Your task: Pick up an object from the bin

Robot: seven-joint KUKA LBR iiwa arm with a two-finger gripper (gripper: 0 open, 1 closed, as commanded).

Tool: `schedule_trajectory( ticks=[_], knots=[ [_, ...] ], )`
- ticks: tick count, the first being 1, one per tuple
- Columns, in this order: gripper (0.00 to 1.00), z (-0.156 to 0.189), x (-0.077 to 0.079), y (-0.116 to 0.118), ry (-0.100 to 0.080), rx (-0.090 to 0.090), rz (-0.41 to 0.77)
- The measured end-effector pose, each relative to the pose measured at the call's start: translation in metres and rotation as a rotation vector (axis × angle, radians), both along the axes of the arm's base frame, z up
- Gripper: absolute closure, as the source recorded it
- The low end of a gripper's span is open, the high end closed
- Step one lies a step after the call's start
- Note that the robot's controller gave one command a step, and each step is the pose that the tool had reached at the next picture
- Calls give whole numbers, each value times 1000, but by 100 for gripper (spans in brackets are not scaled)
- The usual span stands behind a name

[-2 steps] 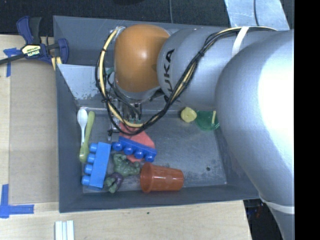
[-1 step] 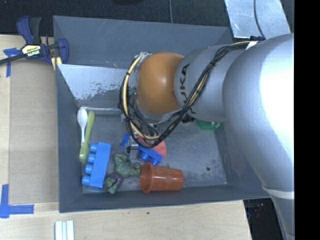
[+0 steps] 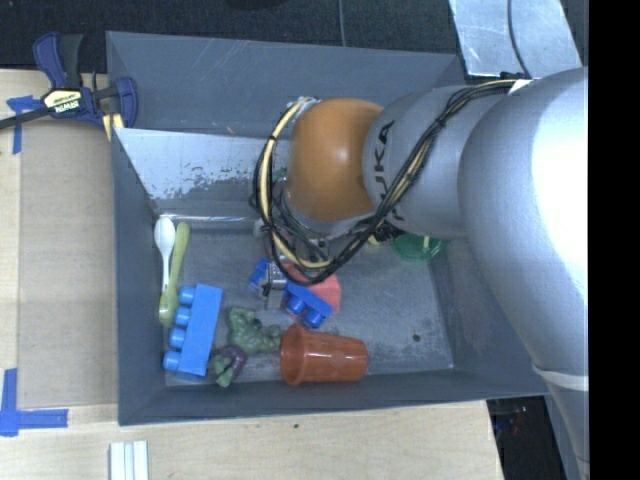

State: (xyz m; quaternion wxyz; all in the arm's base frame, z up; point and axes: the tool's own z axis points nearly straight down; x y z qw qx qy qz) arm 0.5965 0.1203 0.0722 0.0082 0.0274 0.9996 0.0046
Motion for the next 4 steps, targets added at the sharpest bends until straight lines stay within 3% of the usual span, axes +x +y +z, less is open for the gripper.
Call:
schedule_trajectory(
  ticks=[1, 2, 3, 4],
  knots=[
    [0, -1, -28, -66, 8, -4, 29],
    [0, -1, -33, -100, 6, -4, 22],
    [100, -2, -31, -170, 4, -5, 29],
    [100, -2, -31, -170, 4, -5, 29]
  ],
)
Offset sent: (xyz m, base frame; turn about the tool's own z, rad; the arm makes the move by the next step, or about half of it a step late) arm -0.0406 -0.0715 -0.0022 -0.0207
